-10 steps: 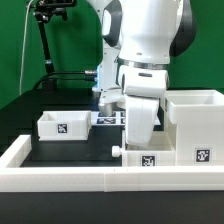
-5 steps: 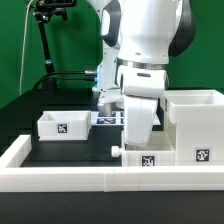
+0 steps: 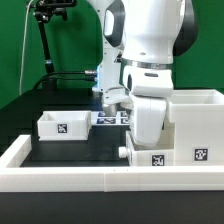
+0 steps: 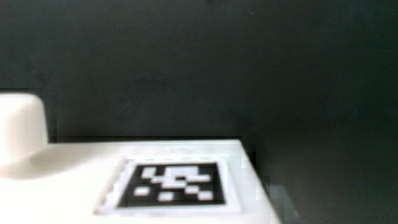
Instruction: Assemble drawer
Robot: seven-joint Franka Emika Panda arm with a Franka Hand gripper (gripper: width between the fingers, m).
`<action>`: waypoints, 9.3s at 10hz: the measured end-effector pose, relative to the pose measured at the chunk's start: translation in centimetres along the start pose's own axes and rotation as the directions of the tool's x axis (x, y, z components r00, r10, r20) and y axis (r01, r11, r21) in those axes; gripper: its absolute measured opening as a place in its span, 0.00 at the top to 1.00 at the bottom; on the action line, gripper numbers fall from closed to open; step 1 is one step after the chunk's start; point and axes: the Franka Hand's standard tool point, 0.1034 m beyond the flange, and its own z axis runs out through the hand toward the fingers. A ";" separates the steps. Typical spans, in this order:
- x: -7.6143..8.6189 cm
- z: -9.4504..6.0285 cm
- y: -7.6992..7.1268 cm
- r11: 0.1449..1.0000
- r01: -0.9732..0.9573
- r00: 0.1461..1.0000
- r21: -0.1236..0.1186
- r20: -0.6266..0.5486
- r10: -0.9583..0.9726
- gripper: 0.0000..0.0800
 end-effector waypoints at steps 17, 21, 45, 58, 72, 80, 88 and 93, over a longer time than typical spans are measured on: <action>-2.3 -5.1 0.7 0.994 -0.107 0.994 0.007 0.029 0.107 0.19; -8.3 -4.7 0.5 1.000 -0.011 0.999 0.012 0.040 0.011 0.19; -3.3 -2.1 1.3 0.991 -0.101 0.974 0.092 -0.194 0.118 0.19; 1.8 -2.6 1.5 0.978 -0.171 0.962 0.117 -0.194 0.191 0.19; -4.0 -4.5 -3.0 0.967 -0.229 0.956 0.108 -0.164 0.245 0.19; -8.6 -4.4 -7.4 0.873 -0.485 0.861 0.044 -0.151 0.486 0.19; -10.1 -4.2 -8.3 0.333 -0.939 0.320 0.090 -0.132 0.938 0.19; -9.7 -3.8 -9.1 -0.091 -0.984 -0.101 0.155 -0.059 0.993 0.19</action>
Offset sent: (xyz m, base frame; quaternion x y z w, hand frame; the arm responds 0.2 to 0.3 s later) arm 0.0000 0.0000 0.0000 0.0000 0.0000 0.0000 1.0000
